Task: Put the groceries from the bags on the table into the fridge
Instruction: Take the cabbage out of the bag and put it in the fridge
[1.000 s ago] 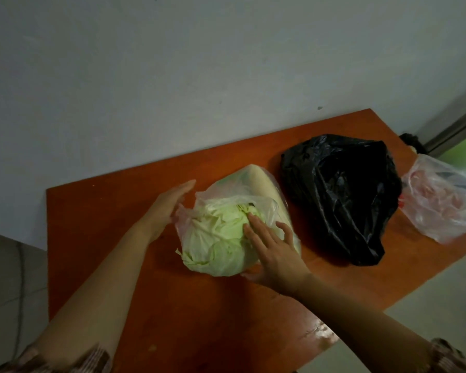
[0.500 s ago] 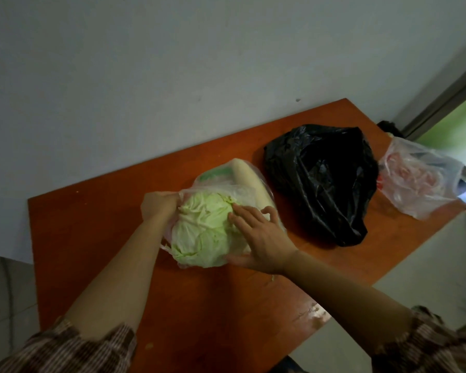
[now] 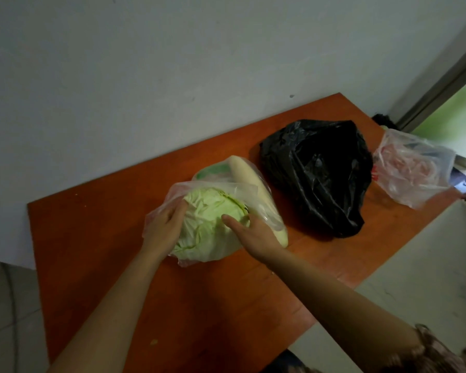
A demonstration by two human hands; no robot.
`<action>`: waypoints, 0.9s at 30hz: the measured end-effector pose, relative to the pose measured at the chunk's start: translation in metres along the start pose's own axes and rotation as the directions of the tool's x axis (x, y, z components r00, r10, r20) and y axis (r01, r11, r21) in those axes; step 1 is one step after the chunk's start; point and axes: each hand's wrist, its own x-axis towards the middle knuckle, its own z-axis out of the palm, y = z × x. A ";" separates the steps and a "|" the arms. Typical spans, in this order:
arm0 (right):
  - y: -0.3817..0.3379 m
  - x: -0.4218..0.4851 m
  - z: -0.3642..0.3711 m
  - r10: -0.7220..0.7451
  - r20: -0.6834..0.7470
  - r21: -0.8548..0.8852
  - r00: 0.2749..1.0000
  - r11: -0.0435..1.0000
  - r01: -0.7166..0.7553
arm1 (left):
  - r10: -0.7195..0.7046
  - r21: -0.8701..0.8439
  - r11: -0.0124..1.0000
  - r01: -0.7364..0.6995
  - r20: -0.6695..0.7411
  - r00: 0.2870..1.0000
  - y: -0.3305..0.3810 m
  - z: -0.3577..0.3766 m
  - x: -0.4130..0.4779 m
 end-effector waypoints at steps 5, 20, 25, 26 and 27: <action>0.000 -0.010 0.016 0.053 0.074 0.468 0.996 0.880 -0.082 | -0.020 -0.138 0.990 0.026 0.042 0.999 0.007 0.000 -0.002; -0.026 -0.076 -0.035 0.032 0.102 0.387 0.994 0.919 -0.069 | 0.011 0.092 0.996 0.012 -0.241 0.971 0.074 -0.031 -0.068; -0.024 -0.113 -0.079 -0.141 -0.030 0.305 0.990 0.942 0.143 | 0.067 -0.045 0.995 -0.088 -0.345 0.936 0.108 -0.017 -0.106; -0.021 -0.121 -0.091 -0.182 -0.071 0.285 0.981 0.939 0.194 | 0.095 -0.065 0.990 -0.125 -0.349 0.932 0.117 -0.011 -0.114; -0.017 -0.130 -0.104 -0.216 -0.107 0.268 0.970 0.934 0.238 | 0.124 -0.088 0.982 -0.164 -0.347 0.929 0.127 -0.004 -0.123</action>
